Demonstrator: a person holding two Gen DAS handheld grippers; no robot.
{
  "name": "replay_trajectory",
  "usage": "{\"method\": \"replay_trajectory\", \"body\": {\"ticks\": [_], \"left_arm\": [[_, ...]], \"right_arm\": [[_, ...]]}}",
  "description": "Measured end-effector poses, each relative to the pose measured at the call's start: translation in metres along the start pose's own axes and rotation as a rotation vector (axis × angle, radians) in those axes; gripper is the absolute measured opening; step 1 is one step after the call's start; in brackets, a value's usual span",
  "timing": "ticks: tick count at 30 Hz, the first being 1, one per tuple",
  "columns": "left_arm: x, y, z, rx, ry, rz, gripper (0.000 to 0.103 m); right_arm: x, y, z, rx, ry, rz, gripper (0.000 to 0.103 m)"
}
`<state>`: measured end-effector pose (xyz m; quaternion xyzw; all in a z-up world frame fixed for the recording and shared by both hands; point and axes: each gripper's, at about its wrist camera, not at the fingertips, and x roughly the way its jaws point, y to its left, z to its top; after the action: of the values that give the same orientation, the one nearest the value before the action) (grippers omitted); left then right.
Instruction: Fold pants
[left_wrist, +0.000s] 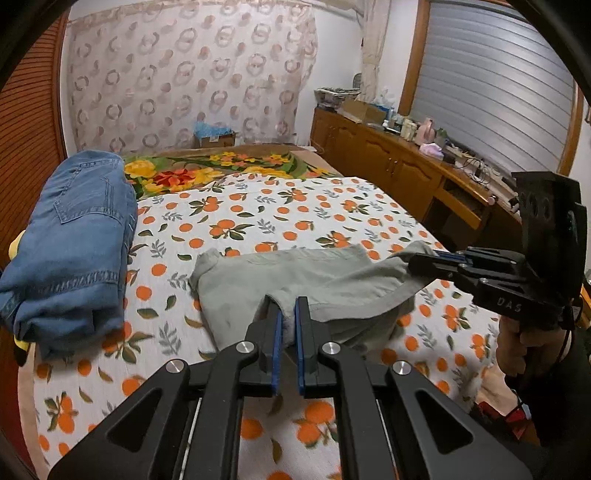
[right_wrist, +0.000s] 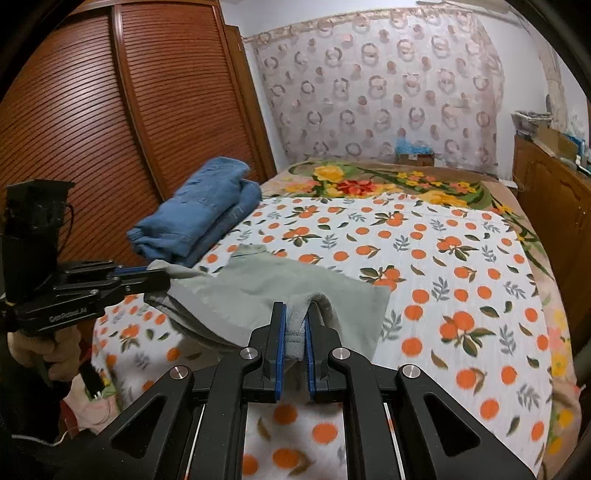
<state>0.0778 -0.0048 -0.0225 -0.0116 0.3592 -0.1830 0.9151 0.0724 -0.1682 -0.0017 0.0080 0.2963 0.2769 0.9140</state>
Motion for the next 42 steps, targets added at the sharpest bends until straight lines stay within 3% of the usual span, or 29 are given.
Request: {"method": "replay_trajectory", "body": {"ticks": [19, 23, 27, 29, 35, 42], "left_arm": [[0.043, 0.03, 0.018, -0.042, 0.027, 0.04, 0.007], [0.043, 0.032, 0.016, -0.045, 0.037, 0.04, 0.018], [0.035, 0.03, 0.015, -0.031, -0.008, 0.055, 0.046], [0.032, 0.031, 0.014, -0.027, -0.017, 0.056, 0.047], [0.03, 0.031, -0.003, -0.021, 0.005, 0.075, 0.047], [0.034, 0.032, -0.037, -0.044, 0.068, 0.059, 0.047]], "right_arm": [[0.079, -0.022, 0.029, 0.028, 0.074, -0.052, 0.009], [0.086, -0.025, 0.029, 0.042, 0.091, -0.049, 0.01], [0.085, -0.026, 0.029, 0.038, 0.08, -0.057, 0.021], [0.08, -0.028, 0.029, 0.037, 0.07, -0.06, 0.034], [0.056, -0.025, 0.019, -0.009, 0.057, -0.092, 0.036], [0.044, -0.017, -0.014, -0.051, 0.125, -0.054, 0.036]]}}
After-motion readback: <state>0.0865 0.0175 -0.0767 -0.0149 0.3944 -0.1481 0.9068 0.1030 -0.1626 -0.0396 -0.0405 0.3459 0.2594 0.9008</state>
